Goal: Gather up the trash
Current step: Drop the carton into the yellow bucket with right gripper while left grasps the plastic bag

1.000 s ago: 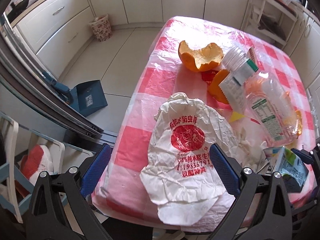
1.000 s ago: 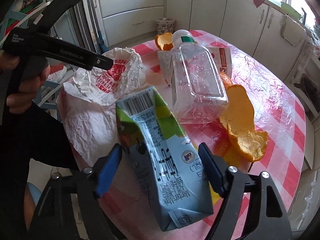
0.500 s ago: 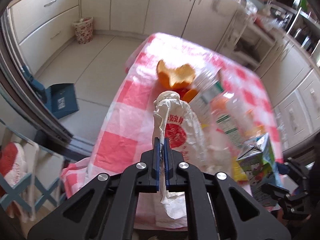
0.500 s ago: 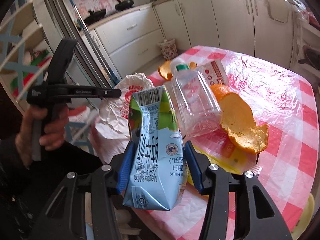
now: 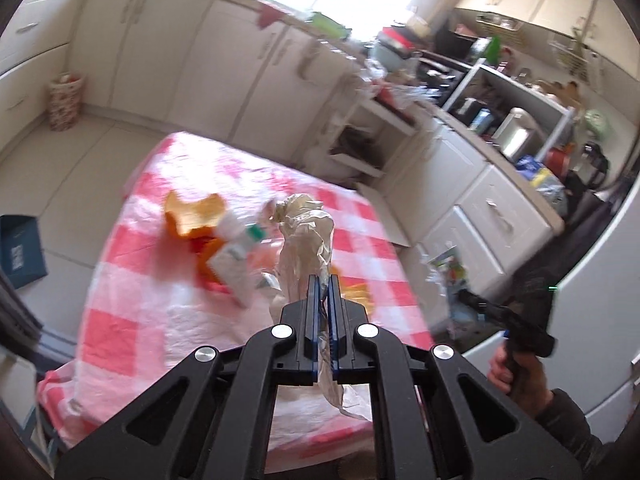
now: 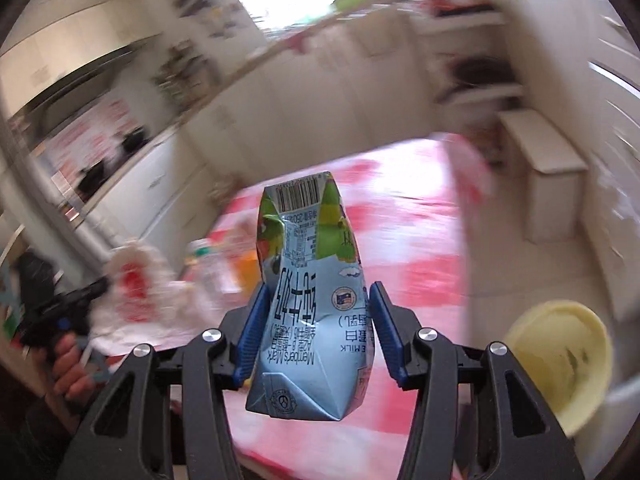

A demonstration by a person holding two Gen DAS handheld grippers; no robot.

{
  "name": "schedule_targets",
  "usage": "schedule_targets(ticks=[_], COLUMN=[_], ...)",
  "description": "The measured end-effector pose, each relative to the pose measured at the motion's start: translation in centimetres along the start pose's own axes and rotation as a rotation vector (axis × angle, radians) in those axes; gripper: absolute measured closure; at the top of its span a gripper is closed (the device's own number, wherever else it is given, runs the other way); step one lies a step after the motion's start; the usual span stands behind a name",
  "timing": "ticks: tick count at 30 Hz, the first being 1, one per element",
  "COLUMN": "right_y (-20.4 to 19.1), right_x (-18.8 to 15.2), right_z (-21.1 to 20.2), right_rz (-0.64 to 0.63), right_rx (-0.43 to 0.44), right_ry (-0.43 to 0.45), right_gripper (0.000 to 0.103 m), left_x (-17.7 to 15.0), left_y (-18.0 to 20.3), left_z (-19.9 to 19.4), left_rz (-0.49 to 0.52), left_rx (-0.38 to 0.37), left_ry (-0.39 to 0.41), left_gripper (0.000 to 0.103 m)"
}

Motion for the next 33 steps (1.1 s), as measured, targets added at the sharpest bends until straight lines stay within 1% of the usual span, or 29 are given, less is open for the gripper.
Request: schedule_targets(ticks=[2, 5, 7, 8, 10, 11, 12, 13, 14, 15, 16, 17, 19, 21, 23, 25, 26, 27, 28, 31, 33], right_y=[5.1, 11.2, 13.5, 14.8, 16.6, 17.2, 17.9, 18.8, 18.9, 18.9, 18.3, 17.2, 14.5, 11.8, 9.1, 7.7, 7.2, 6.8, 6.7, 7.7, 8.7], right_x=[-0.9, -3.3, -4.3, -4.8, -5.3, -5.1, -5.1, -5.2, -4.6, -4.0, -3.2, -2.1, 0.3, 2.3, 4.0, 5.2, 5.6, 6.1, 6.4, 7.2, 7.9], right_z=[-0.3, 0.4, 1.1, 1.8, 2.9, 3.3, 3.7, 2.8, 2.7, 2.3, 1.8, 1.0, -1.0, -3.3, -5.8, -7.5, -8.2, -8.5, -8.8, -9.4, -9.6], right_rz=[0.088, 0.189, 0.218, 0.235, 0.276, 0.292, 0.299, 0.295, 0.292, 0.297, 0.305, 0.307, 0.257, 0.197, 0.135, 0.088, 0.072, 0.065, 0.061, 0.073, 0.099], right_rx=[-0.136, -0.289, -0.356, -0.395, -0.446, -0.471, -0.522, -0.551, -0.573, -0.570, -0.542, -0.499, -0.431, -0.388, -0.359, -0.354, -0.353, -0.352, -0.348, -0.352, -0.361], right_ry=[-0.038, -0.137, -0.191, -0.217, -0.261, -0.278, -0.294, -0.291, -0.276, -0.254, -0.211, -0.153, -0.038, 0.090, 0.222, 0.315, 0.350, 0.372, 0.391, 0.413, 0.422], right_gripper=[0.052, 0.052, 0.052, 0.052, 0.051, 0.044, 0.033, 0.031, 0.031, 0.031, 0.031, 0.030, 0.027, 0.019, 0.014, 0.012, 0.011, 0.011, 0.011, 0.011, 0.011], left_x=[-0.1, -0.3, -0.5, -0.6, -1.4, -1.6, -2.0, -2.2, -2.6, -3.0, -3.3, -3.6, -4.3, -5.4, -6.6, -8.1, -9.0, -9.7, -10.9, -13.5, -15.4], left_y=[1.7, 4.3, 6.1, 6.7, 8.0, 8.4, 8.9, 9.2, 9.6, 9.9, 10.4, 10.6, 11.6, 13.6, 15.6, 17.8, 19.1, 20.2, 21.6, 23.8, 24.7], left_z=[0.4, 1.5, 2.3, 2.6, 3.5, 3.8, 4.3, 4.6, 5.1, 5.6, 6.0, 6.3, 7.3, 9.5, 11.9, 14.6, 16.4, 17.8, 19.9, 24.4, 28.1], left_rz=[0.006, 0.001, 0.019, 0.033, 0.062, 0.075, 0.092, 0.101, 0.112, 0.124, 0.128, 0.132, 0.145, 0.153, 0.159, 0.175, 0.185, 0.191, 0.199, 0.211, 0.200], left_rx=[-0.066, -0.159, -0.199, -0.205, -0.216, -0.213, -0.206, -0.202, -0.193, -0.181, -0.176, -0.174, -0.166, -0.157, -0.154, -0.152, -0.152, -0.154, -0.147, -0.122, -0.078], left_ry=[0.001, -0.014, -0.024, -0.029, -0.054, -0.064, -0.077, -0.087, -0.101, -0.113, -0.124, -0.133, -0.155, -0.195, -0.232, -0.271, -0.296, -0.314, -0.344, -0.408, -0.459], left_gripper=[0.099, 0.099, 0.099, 0.099, 0.099, 0.099, 0.099, 0.099, 0.099, 0.099, 0.099, 0.099, 0.099, 0.099, 0.099, 0.099, 0.099, 0.099, 0.099, 0.099, 0.099])
Point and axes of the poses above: each gripper's, at about its wrist camera, not at the fingertips, and z roughly the way its jaws point, y to its right, x to its top, the point moved 5 cm from there along z, roughly the way its jaws point, and after that the axes turned 5 degrees about y, right-handed, at the moved point
